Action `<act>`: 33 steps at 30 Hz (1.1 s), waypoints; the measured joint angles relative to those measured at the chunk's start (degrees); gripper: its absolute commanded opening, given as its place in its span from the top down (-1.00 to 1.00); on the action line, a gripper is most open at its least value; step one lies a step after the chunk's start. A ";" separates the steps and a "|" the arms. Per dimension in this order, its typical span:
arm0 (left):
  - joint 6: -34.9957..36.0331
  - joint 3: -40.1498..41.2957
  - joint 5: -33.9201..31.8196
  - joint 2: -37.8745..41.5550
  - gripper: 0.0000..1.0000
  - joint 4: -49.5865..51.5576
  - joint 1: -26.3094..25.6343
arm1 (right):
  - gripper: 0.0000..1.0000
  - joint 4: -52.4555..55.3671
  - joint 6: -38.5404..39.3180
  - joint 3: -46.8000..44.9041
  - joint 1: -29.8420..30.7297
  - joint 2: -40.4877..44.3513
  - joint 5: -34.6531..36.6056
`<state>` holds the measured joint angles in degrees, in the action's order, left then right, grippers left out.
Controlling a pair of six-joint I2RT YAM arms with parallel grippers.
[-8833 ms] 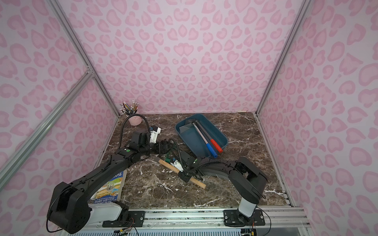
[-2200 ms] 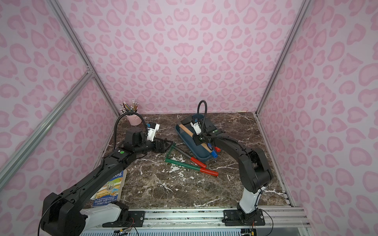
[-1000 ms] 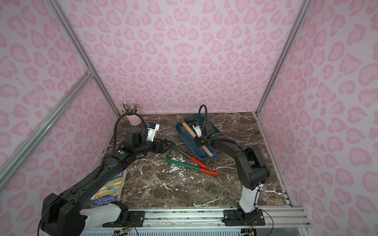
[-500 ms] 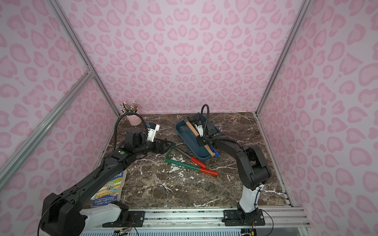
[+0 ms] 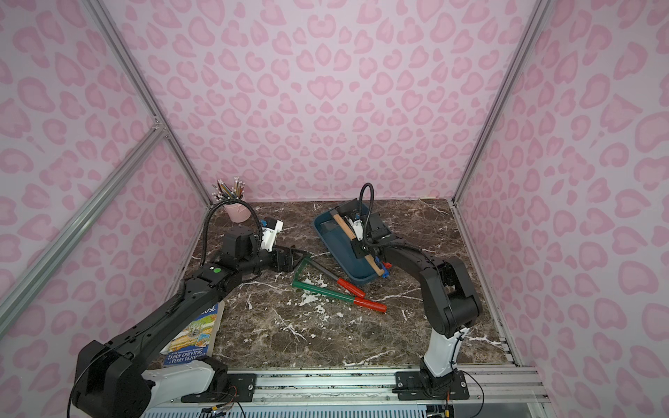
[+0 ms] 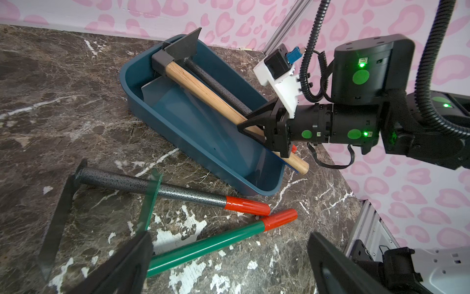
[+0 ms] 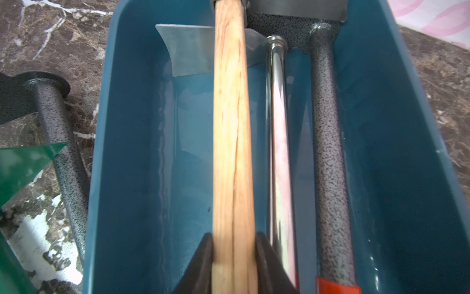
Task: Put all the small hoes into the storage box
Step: Place the hoe in the storage box.
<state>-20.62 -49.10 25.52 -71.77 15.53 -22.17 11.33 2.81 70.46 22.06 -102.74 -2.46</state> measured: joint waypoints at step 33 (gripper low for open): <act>1.73 2.86 -0.52 -1.33 -0.98 -1.66 -2.75 | -0.39 1.64 -2.78 -1.14 -0.31 3.08 4.63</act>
<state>-18.90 -46.24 24.99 -73.10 13.87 -24.93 12.97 0.03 69.32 21.76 -99.66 2.17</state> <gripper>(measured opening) 0.988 0.694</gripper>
